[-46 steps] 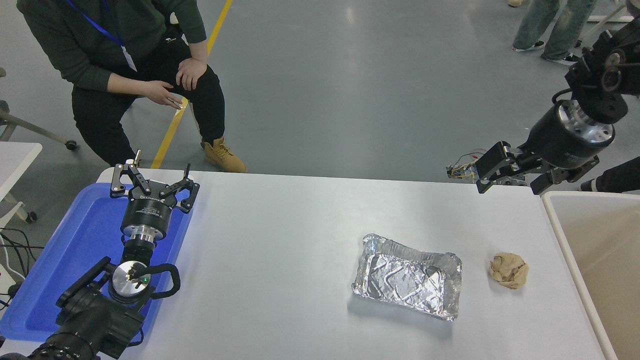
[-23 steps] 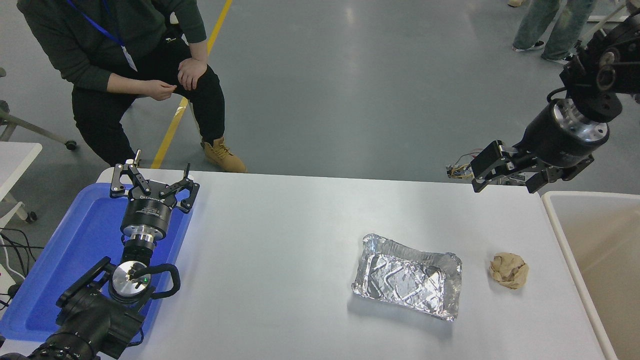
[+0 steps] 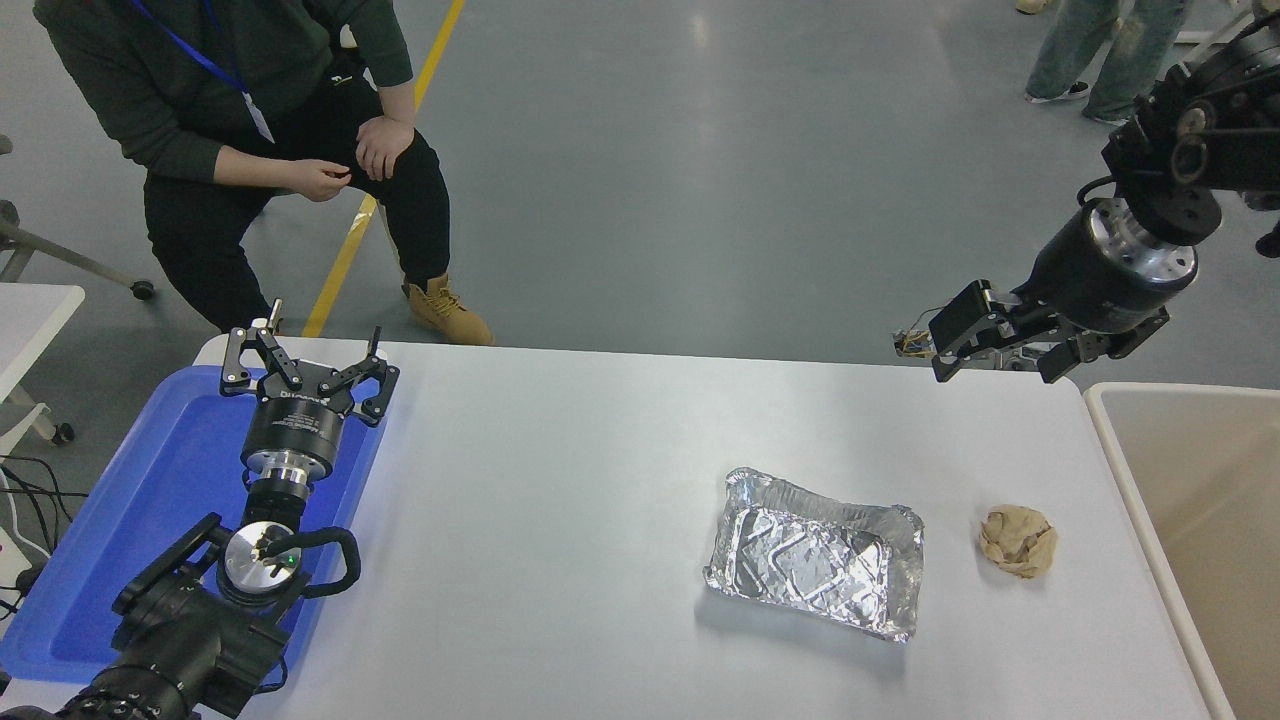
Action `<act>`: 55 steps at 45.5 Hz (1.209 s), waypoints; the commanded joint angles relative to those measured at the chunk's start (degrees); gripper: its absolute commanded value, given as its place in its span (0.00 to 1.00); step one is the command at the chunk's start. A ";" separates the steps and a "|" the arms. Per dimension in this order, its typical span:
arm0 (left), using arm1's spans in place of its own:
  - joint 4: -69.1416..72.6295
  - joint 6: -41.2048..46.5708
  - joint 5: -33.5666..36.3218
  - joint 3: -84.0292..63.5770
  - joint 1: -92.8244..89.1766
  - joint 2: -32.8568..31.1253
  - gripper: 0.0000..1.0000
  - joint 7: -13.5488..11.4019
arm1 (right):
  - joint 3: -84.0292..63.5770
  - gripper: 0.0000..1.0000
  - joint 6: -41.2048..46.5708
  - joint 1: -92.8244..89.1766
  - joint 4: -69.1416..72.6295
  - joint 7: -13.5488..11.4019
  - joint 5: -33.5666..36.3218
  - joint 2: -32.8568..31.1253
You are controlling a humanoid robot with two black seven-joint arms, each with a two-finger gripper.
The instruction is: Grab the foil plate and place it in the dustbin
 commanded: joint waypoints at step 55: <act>0.00 0.00 0.00 0.09 0.00 0.00 1.00 0.00 | 8.07 1.00 -12.12 -27.71 -2.07 0.27 1.24 -4.27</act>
